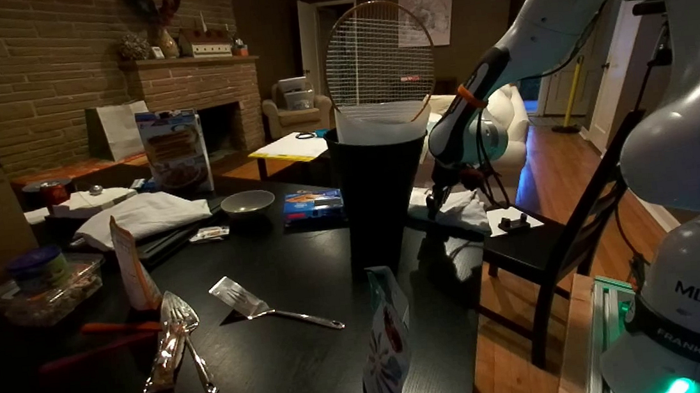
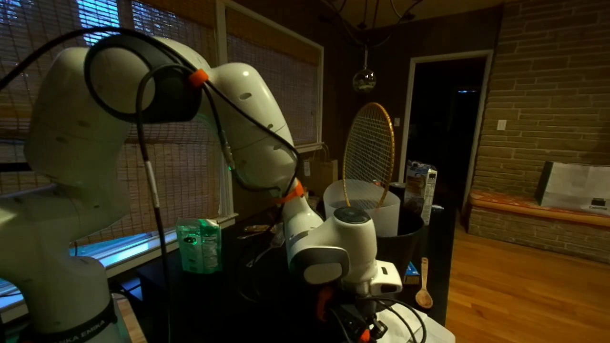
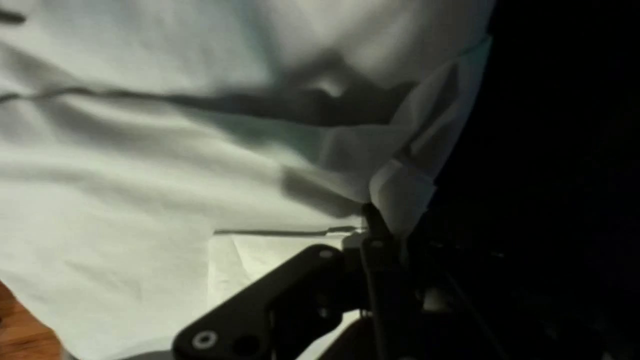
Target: Move the white towel on the right to the left.
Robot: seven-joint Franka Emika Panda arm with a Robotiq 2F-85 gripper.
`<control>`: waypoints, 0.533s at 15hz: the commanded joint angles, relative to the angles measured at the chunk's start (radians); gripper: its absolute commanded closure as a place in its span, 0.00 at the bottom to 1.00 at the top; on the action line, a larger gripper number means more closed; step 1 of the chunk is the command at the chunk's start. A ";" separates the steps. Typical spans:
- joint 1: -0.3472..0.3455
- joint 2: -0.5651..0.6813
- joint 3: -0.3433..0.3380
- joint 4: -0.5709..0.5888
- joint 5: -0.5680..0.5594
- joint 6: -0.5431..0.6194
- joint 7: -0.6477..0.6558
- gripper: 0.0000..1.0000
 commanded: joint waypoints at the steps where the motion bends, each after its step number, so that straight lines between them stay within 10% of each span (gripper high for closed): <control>1: -0.155 -0.146 0.214 -0.237 0.141 -0.029 -0.214 0.98; 6: -0.273 -0.176 0.531 -0.385 0.346 -0.101 -0.396 0.98; 7: -0.213 -0.144 0.420 -0.335 0.306 -0.061 -0.350 0.91; 8: -0.223 -0.148 0.470 -0.357 0.325 -0.072 -0.359 0.91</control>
